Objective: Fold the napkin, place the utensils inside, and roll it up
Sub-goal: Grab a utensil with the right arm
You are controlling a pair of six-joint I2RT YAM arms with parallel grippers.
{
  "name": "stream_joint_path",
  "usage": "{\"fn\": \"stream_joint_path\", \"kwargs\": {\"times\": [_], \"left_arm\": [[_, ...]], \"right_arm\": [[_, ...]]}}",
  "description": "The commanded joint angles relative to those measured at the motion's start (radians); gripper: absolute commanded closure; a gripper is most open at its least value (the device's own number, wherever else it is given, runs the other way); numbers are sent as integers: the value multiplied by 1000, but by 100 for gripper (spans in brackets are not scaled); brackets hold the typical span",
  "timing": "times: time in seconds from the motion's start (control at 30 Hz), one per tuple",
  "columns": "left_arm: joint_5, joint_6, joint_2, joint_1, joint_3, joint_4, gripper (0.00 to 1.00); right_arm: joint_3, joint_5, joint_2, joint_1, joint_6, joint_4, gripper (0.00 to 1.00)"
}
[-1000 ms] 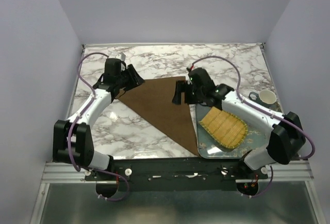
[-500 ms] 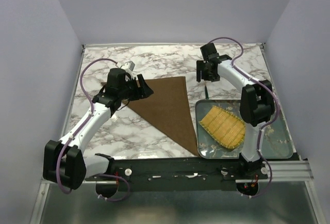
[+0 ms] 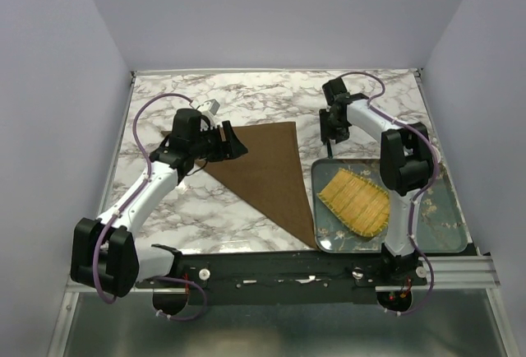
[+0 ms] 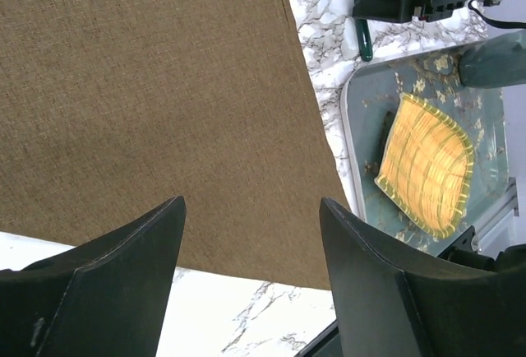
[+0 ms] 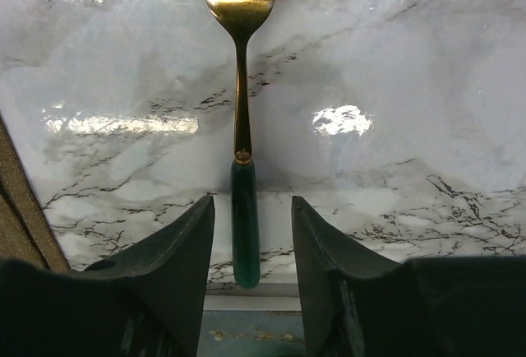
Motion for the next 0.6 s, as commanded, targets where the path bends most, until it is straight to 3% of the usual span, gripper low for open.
{"fn": "stream_joint_path", "kwargs": {"times": [0.0, 0.33, 0.47, 0.57], "left_arm": [[41, -11, 13, -3, 47, -13, 24], [107, -95, 1, -5, 91, -16, 24], [118, -121, -28, -6, 102, -23, 24], [139, -137, -37, -6, 102, -22, 23]], "right_arm": [[36, -58, 45, -9, -15, 3, 52], [188, -116, 145, -9, -13, -125, 75], [244, -181, 176, -9, -18, -150, 99], [293, -164, 142, -7, -19, -139, 99]]}}
